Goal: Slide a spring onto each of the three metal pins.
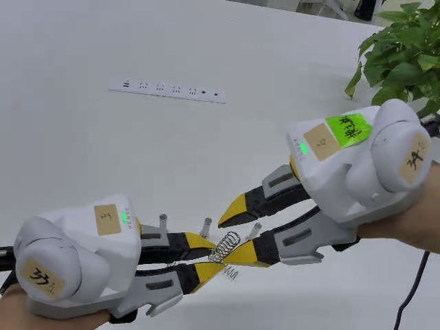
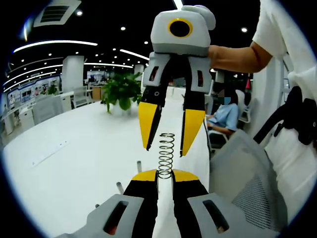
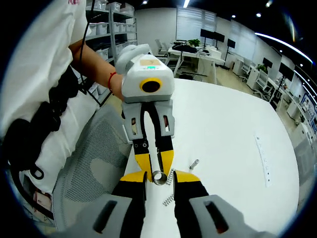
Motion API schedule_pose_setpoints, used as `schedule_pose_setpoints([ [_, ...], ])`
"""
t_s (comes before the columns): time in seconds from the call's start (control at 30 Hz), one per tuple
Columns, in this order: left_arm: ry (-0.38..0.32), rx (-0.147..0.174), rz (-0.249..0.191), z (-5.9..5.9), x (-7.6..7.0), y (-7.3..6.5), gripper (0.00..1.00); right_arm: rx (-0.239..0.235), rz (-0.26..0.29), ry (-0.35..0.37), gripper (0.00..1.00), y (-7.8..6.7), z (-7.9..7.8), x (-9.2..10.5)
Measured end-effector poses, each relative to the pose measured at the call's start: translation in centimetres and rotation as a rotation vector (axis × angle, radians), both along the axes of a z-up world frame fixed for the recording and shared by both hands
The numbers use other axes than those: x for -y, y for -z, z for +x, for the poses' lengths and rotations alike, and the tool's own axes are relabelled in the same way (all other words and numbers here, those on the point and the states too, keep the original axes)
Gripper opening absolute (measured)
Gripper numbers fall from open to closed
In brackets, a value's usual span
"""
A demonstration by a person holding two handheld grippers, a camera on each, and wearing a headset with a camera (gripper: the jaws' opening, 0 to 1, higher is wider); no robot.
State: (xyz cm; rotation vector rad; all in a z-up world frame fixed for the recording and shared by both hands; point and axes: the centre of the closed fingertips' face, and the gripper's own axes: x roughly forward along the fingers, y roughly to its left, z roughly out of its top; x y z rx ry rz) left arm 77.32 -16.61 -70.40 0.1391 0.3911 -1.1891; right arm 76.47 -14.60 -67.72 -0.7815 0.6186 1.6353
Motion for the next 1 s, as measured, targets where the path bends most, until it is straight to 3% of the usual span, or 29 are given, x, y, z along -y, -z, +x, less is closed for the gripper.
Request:
schedule_pose_setpoints([
  [0.23,-0.008,0.001,-0.012,0.1,-0.4,0.1,0.10,-0.002,-0.044,-0.050,0.13,0.2,0.2,-0.3],
  [0.63,-0.032,0.005,-0.019,0.3,-1.3,0.5,0.10,-0.010,-0.106,-0.105,0.12,0.9,0.2,-1.1],
  [1.0,-0.060,-0.008,-0.033,0.3,-2.3,1.1,0.10,-0.021,-0.124,-0.114,0.12,1.7,0.5,-2.0],
])
